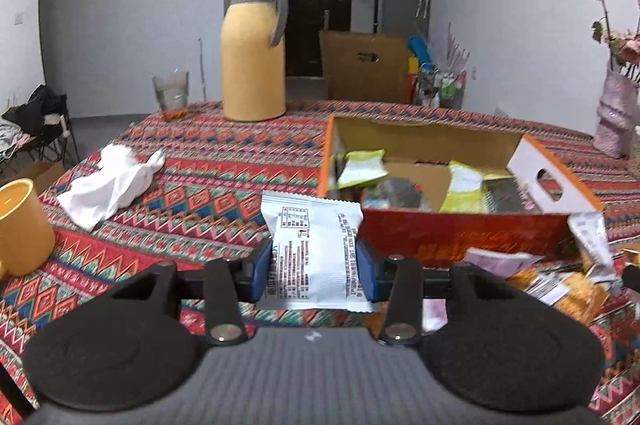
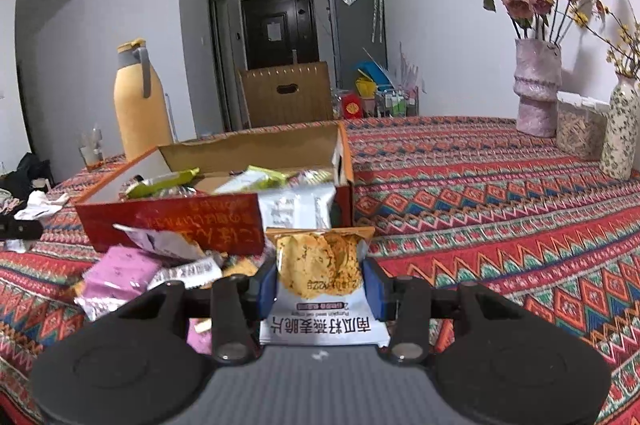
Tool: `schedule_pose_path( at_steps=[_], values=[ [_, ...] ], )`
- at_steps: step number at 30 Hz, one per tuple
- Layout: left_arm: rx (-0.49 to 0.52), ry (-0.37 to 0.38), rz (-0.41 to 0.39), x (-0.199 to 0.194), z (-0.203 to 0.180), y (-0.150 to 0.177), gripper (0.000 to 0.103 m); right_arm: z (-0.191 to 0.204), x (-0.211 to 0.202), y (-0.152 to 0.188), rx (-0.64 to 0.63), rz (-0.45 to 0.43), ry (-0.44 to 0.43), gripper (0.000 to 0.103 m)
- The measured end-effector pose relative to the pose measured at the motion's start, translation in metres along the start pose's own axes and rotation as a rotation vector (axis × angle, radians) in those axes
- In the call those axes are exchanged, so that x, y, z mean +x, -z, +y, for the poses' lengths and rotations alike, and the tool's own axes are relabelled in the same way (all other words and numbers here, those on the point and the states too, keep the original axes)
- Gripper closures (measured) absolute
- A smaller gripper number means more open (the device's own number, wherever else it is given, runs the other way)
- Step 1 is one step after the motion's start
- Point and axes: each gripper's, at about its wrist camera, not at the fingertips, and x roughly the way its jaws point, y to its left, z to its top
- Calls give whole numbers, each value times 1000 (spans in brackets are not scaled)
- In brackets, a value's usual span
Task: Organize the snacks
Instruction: 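Carry both held packets over the box and open both tools to drop them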
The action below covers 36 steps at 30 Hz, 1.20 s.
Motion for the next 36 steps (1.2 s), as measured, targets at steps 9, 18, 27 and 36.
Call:
schedule_pose_path(
  at_steps=[9, 18, 27, 36],
  values=[
    [32, 44, -53, 2, -30, -21, 59, 19, 11, -24, -28, -54, -44, 59],
    [56, 79, -98, 12, -59, -45, 58, 38, 36, -54, -49, -102, -77, 59],
    [36, 87, -129, 33, -77, -69, 58, 50, 67, -84, -55, -139, -84, 59],
    [13, 56, -111, 70, -86, -81, 58, 56, 112, -99, -52, -125, -71, 59]
  ],
)
